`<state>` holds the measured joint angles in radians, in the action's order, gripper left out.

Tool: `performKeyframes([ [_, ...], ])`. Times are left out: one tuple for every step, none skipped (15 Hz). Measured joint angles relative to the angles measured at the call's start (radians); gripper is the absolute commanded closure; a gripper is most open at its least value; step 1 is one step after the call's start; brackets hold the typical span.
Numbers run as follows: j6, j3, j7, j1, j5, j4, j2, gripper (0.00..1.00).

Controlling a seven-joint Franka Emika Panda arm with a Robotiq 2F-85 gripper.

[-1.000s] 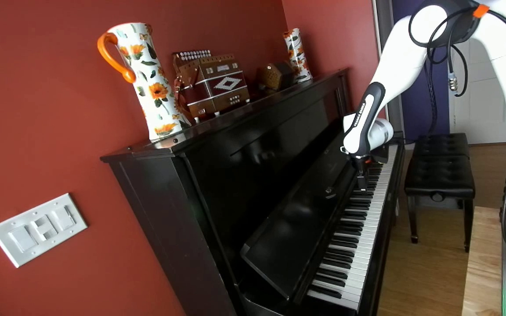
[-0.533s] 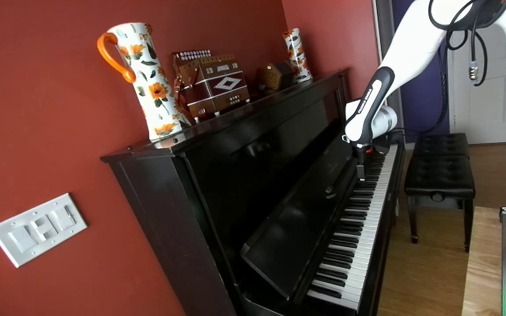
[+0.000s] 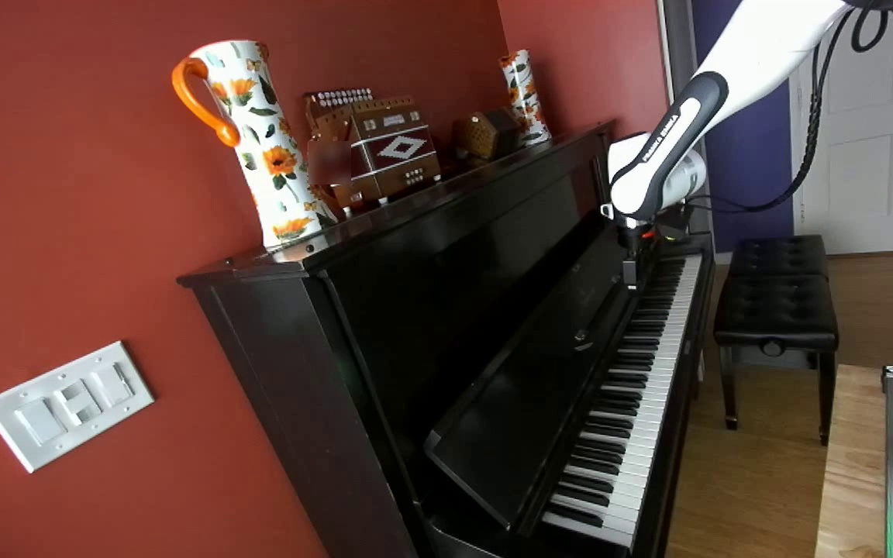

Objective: Press a key on the keyboard

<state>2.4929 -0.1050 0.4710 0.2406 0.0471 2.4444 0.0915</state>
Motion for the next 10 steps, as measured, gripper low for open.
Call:
performKeyframes([
  [-0.012,-0.002,-0.017,-0.005,0.013,0.002,0.023,0.0],
  [-0.024,-0.005,-0.031,-0.009,0.026,0.004,0.045,0.0],
  [-0.033,-0.007,-0.046,-0.012,0.039,0.007,0.066,0.0],
  [-0.041,-0.009,-0.059,-0.015,0.051,0.011,0.086,0.0],
  [-0.047,-0.011,-0.069,-0.016,0.058,0.016,0.104,0.0],
  [-0.05,-0.012,-0.075,-0.017,0.062,0.022,0.12,0.0],
  [-0.052,-0.013,-0.077,-0.018,0.063,0.026,0.131,0.0],
  [-0.053,-0.015,-0.078,-0.019,0.063,0.029,0.136,0.0],
  [-0.054,-0.015,-0.078,-0.019,0.063,0.031,0.138,0.0],
  [-0.054,-0.015,-0.078,-0.019,0.063,0.031,0.138,0.0],
])
